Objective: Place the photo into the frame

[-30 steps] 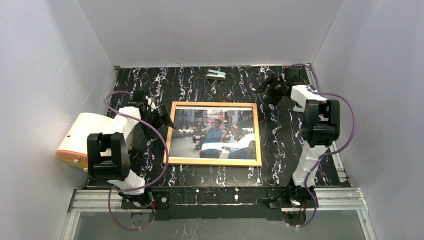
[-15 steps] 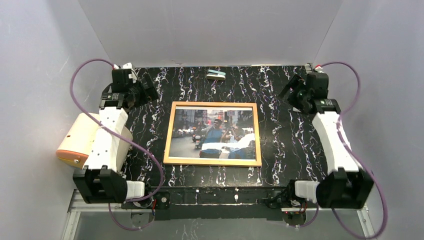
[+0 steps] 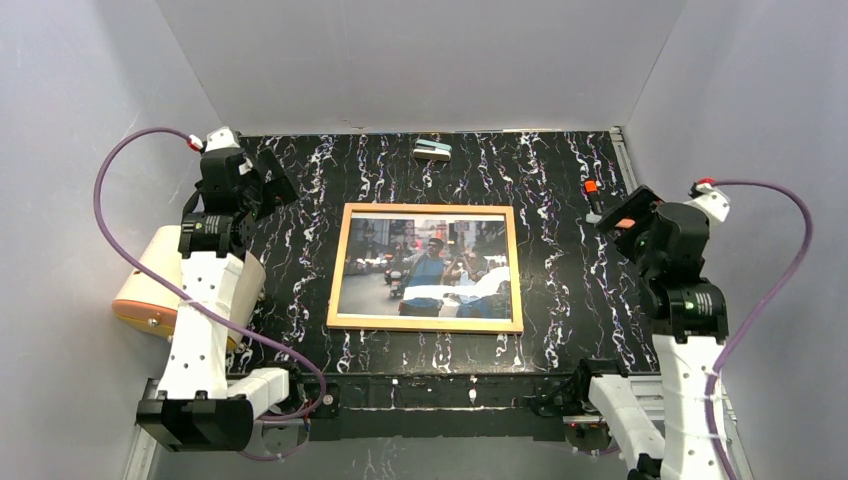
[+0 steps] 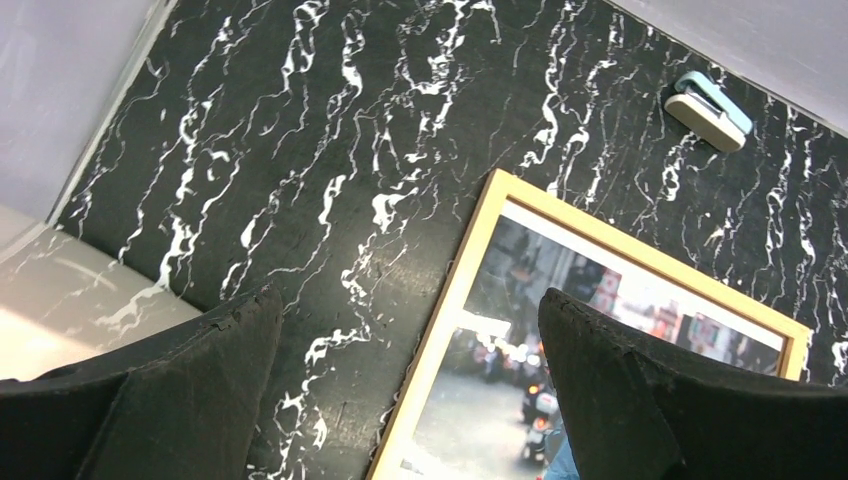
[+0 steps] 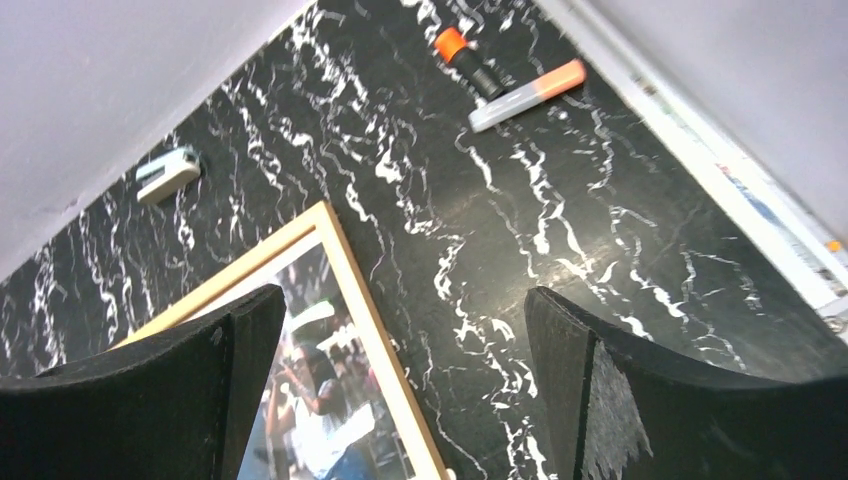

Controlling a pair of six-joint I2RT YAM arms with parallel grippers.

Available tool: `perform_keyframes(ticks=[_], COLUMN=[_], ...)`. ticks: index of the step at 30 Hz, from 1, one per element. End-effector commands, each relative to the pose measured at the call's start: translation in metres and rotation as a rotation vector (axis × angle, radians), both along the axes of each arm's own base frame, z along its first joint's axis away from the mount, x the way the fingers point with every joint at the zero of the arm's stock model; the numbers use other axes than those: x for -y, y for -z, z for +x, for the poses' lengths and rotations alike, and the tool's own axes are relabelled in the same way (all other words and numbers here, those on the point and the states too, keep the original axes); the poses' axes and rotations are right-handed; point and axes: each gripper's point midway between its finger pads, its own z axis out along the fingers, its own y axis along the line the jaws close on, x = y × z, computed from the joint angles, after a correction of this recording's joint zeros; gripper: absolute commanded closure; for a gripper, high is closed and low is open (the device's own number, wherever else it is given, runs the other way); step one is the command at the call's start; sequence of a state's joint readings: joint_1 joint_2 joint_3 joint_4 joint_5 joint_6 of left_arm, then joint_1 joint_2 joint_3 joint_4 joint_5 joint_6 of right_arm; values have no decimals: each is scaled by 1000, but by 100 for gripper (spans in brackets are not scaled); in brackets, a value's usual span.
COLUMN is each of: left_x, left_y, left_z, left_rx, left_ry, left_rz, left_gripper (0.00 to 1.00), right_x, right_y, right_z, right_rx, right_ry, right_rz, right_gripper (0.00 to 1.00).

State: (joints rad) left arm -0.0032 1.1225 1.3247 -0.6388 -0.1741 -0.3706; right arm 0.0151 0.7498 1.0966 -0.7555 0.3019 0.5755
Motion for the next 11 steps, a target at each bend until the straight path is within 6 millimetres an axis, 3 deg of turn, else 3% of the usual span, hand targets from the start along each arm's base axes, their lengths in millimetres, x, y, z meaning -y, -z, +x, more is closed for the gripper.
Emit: perform_keyframes(ticks=[1, 11], left_x=[-11, -11], left_y=[2, 10], left_z=[-24, -28], left_rx=[-15, -27], left_ry=[-74, -69], left_rz=[21, 36], left_gripper=[2, 2], right_x=[26, 22], right_y=[-27, -19], right_z=[-15, -9], right_rx=[63, 27], right_ry=[121, 91], right_rz=[-83, -85], right_gripper=[1, 1])
